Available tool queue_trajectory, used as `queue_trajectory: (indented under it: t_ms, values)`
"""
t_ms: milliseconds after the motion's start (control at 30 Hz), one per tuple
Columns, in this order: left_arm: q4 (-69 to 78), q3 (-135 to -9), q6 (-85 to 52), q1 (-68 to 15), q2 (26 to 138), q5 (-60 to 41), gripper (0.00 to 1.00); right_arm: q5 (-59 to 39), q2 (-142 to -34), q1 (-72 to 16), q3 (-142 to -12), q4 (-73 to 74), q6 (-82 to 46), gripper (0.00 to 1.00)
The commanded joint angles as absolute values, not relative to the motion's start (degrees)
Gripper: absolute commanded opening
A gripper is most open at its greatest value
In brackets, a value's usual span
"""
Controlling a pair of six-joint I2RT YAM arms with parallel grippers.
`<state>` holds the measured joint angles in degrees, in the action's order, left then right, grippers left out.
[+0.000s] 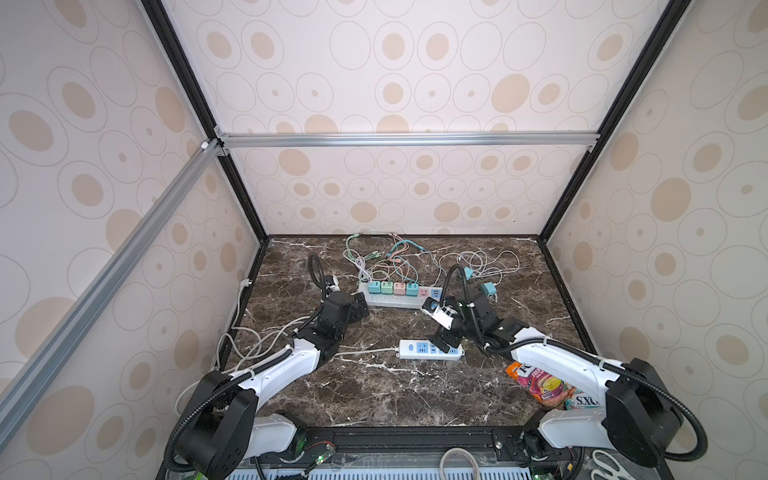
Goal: Insert the plug
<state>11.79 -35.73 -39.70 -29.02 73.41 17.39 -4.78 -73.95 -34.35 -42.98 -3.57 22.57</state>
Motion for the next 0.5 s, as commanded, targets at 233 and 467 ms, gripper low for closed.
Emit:
queue_trajectory:
  t_ms: [233,467]
  values:
    - [12.31,-38.91,-37.88,-31.37,75.32,21.43,0.98,6.59,-76.08,-19.75,-49.71,-8.42,-14.29,1.00]
    - [11.71,-38.49,-37.71,-31.46,74.22,22.28,0.98,11.45,-85.42,-11.26,-59.58,-22.51,-30.22,0.96]
